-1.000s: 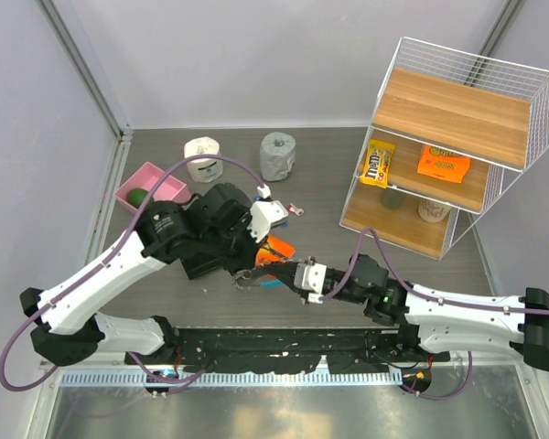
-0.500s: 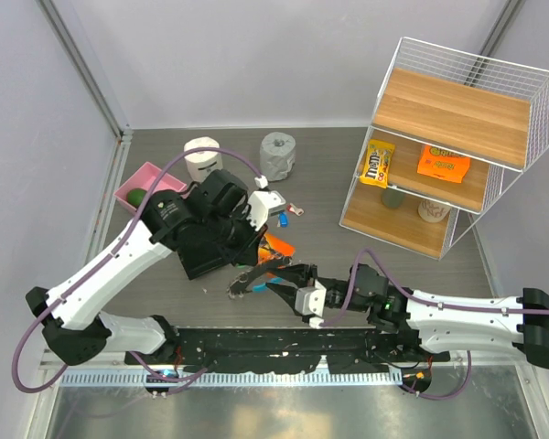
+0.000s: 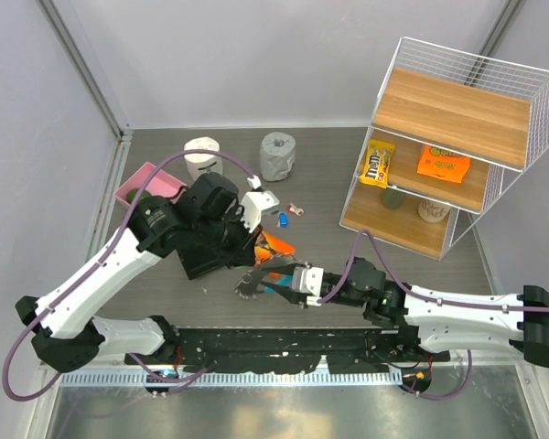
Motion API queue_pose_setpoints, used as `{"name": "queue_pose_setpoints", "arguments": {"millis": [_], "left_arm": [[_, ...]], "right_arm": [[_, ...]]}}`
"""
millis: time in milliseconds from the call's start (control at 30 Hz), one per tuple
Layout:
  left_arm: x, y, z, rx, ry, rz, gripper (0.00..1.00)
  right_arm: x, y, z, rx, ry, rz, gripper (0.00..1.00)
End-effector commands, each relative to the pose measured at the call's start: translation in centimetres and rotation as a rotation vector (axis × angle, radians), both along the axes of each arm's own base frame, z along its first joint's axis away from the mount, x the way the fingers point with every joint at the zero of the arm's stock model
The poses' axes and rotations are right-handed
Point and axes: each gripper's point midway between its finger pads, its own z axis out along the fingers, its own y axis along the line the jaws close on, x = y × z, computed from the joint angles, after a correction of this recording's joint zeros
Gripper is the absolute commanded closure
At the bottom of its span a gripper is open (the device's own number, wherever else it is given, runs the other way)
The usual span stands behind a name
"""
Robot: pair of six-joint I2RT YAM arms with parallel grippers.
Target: Remove the keys from the keyring
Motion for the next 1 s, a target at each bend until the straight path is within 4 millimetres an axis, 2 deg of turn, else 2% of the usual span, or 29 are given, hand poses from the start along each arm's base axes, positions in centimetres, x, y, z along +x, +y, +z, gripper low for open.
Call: {"name": "queue_pose_setpoints", "arguments": {"millis": [0,267,800,967], "left_arm": [[0.1,-0.5,1.2,-0.066,-0.049,-0.007,1.0],[-0.2,-0.4,1.2,-0.074,-0.048,-0.006,1.0],[-0.5,-0.7,1.3,-0.086,-0.043,-0.014,1.0],[-0.5,-0.9,1.2,-0.092,-0.04,-0.015,1.0]], "right_arm": [[0.4,0.3,3.6,0.112,0.019,-0.022,0.65],[1.1,0.2,4.3,0.131,0.017,-0.057,0.66],[1.9,1.4,5.4,0.146,0.007,-0.061,0.65],[2.4,1.6,5.4,0.153,0.022,-0.085,0.71]]}}
